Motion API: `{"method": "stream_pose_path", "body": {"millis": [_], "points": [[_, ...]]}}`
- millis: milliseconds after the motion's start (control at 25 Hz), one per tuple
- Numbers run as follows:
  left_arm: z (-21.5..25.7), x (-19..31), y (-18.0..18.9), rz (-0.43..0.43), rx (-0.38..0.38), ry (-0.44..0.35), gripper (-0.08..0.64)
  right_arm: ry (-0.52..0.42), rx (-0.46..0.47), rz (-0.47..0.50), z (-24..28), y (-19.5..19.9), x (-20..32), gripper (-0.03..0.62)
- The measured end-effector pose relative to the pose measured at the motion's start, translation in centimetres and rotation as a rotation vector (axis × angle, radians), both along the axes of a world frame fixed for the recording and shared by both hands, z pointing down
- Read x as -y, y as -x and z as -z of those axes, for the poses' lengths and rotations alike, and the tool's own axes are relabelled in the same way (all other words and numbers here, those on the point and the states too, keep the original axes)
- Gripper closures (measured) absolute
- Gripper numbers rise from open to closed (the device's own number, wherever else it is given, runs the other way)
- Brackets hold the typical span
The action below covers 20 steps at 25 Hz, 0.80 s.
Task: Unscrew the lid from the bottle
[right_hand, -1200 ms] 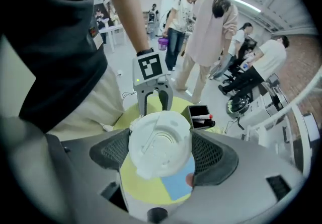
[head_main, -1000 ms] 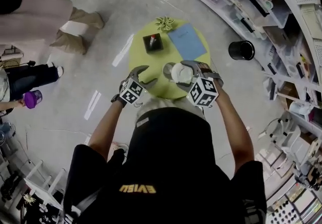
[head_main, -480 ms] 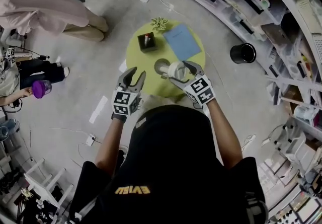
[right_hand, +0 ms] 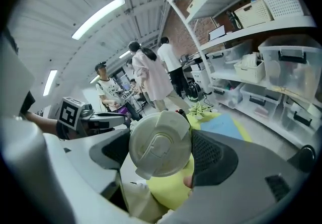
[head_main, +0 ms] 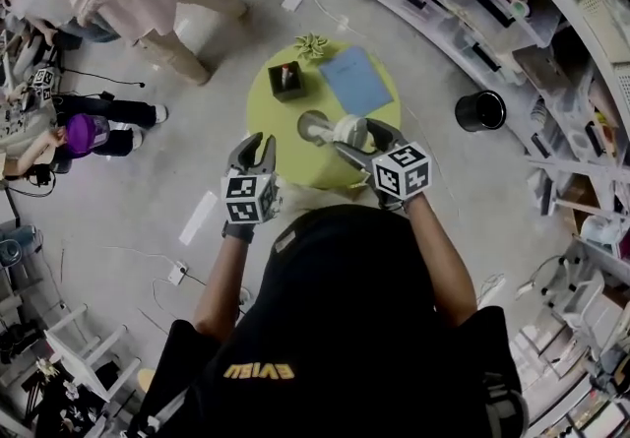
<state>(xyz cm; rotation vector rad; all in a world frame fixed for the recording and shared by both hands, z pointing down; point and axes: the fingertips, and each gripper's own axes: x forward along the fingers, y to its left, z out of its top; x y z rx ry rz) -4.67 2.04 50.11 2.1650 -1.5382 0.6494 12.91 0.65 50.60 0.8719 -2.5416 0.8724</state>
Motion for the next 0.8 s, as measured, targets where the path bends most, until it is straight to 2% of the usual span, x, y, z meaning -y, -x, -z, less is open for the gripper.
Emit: {"method": "stream_pose_path", "body": {"millis": [200, 560, 800], "points": [[0.2, 0.5, 0.7, 0.008, 0.023, 0.005, 0.462, 0.02, 0.016, -0.01, -0.1, -0.1, -0.4, 0.21], [1.1, 0.5, -1.3, -0.046, 0.063, -0.019, 0.462, 0.045, 0.061, -0.055, 0.3, -1.5, -1.0, 0.21], [1.3, 0.1, -2.0, -0.05, 0.066, -0.024, 0.462, 0.046, 0.072, -0.061, 0.3, -2.1, -1.4, 0.21]]}}
